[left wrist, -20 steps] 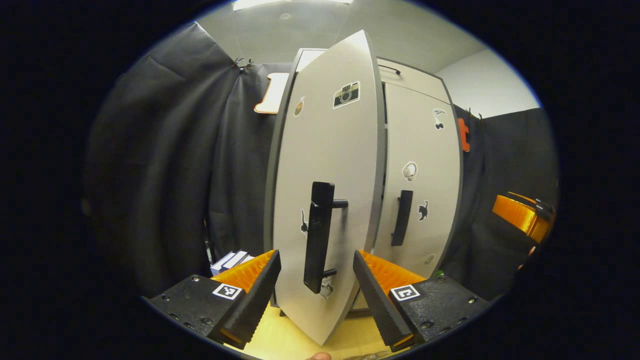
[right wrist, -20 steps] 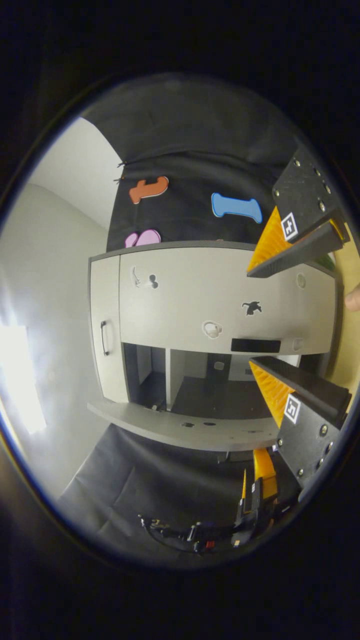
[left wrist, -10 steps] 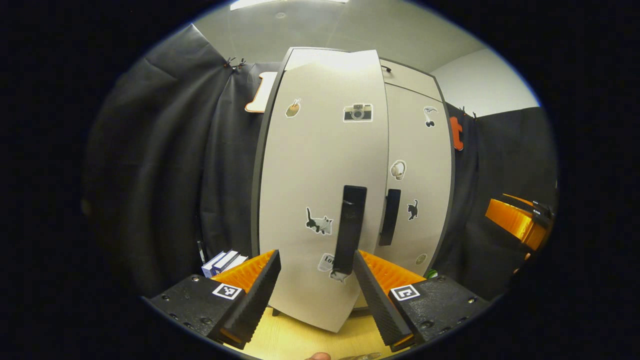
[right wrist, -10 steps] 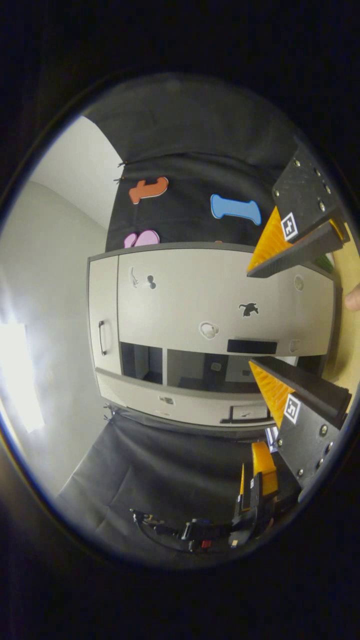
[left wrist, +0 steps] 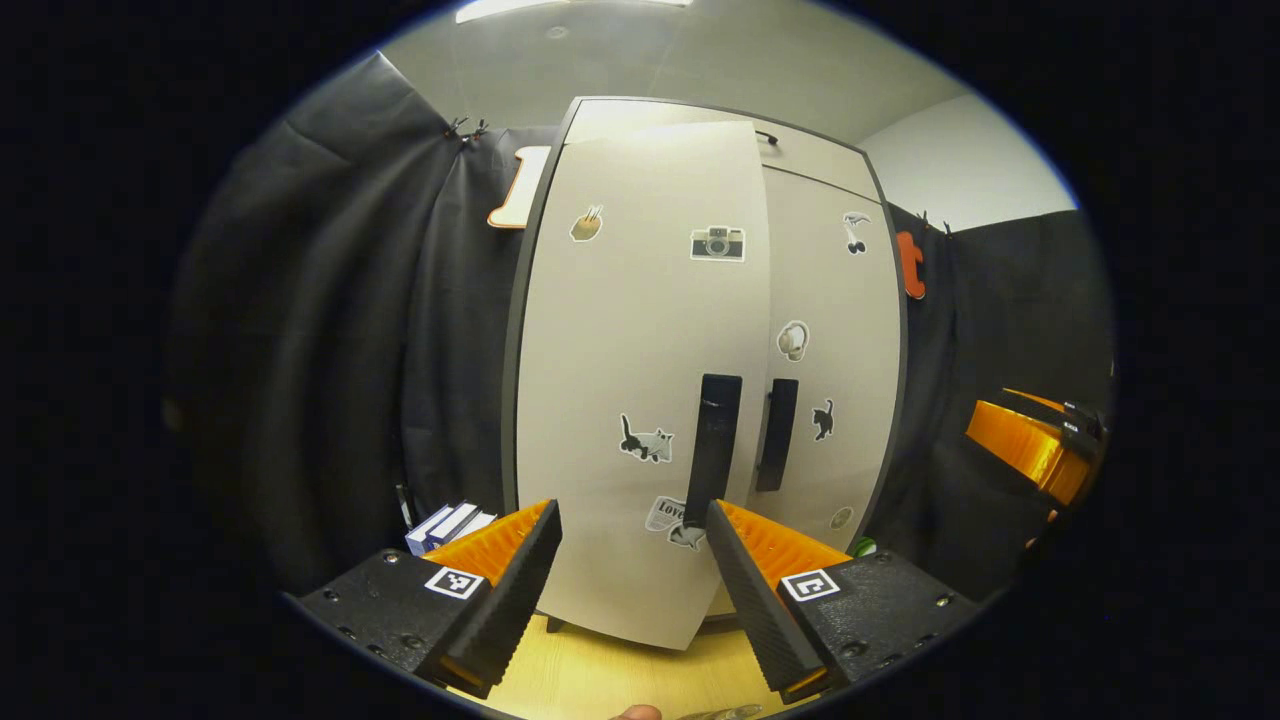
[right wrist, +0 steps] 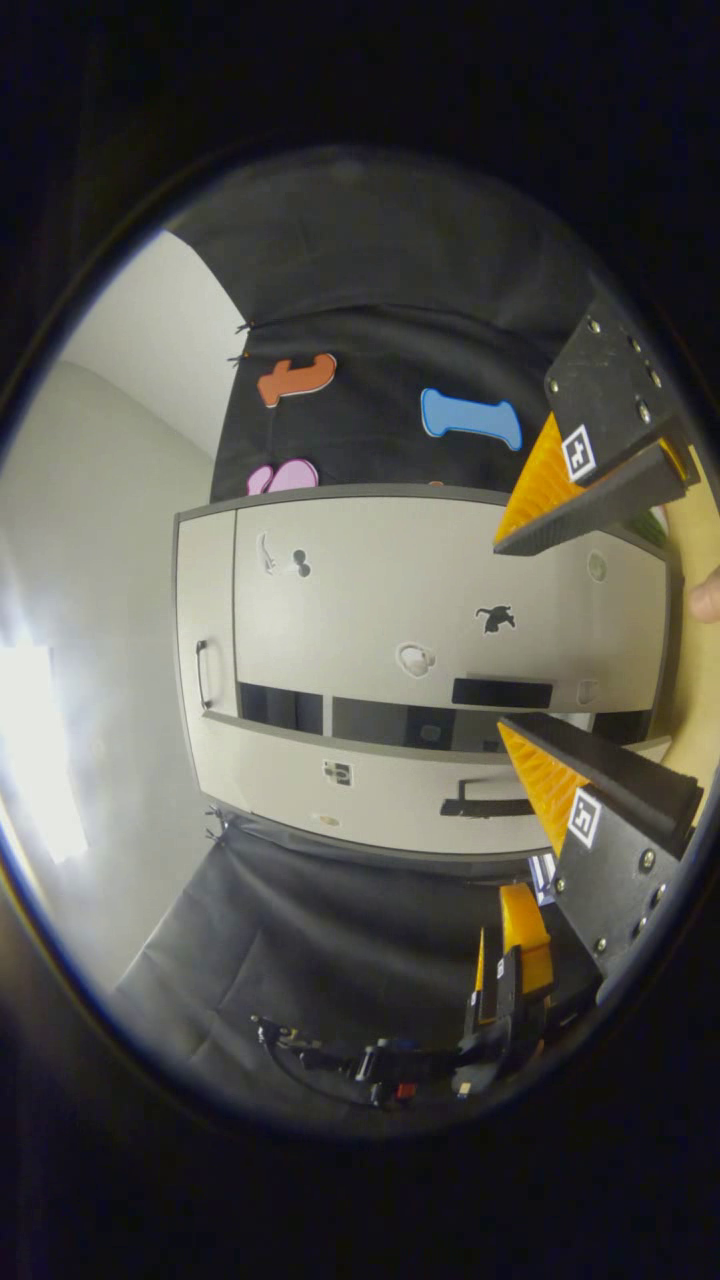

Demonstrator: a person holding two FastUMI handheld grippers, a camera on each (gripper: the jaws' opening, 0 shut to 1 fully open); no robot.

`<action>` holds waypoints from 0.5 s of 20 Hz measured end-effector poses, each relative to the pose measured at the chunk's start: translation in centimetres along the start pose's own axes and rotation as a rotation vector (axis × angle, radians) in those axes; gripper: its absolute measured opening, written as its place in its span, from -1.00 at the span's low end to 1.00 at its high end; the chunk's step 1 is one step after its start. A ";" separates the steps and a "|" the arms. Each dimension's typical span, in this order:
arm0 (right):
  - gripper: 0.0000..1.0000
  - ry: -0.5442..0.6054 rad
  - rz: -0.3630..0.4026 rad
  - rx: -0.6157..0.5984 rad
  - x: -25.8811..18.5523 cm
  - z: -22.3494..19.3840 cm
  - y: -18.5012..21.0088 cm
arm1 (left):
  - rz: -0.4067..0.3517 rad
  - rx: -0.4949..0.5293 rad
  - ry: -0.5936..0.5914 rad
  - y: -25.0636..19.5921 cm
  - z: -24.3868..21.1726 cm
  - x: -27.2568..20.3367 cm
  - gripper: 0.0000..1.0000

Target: Grasp the bottle in the cabinet with the left hand and place it on the coaster, then close the right door with the right hand and the left door with the left hand.

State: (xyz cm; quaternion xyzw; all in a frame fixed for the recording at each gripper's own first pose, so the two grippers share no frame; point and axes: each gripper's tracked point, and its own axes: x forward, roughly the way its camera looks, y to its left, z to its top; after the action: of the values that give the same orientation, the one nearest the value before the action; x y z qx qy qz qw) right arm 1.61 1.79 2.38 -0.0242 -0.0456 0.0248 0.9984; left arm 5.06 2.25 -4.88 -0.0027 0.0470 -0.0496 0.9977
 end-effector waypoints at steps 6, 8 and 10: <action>0.96 -0.002 -0.004 0.002 0.0 0.1 0.0 | -0.013 0.002 -0.005 -0.6 0.4 -0.3 0.84; 0.96 -0.002 -0.004 -0.001 0.0 0.0 -0.1 | -0.015 0.002 -0.005 -0.8 0.4 -0.5 0.84; 0.96 -0.002 -0.003 -0.001 0.0 0.0 -0.1 | -0.017 0.002 -0.007 -1.0 0.5 -0.5 0.85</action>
State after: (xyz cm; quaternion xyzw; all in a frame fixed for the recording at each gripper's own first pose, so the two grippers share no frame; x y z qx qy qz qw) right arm 1.61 1.68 2.35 -0.0249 -0.0467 0.0231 0.9983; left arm 4.48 1.35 -4.28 -0.0020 0.0436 -0.0578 0.9974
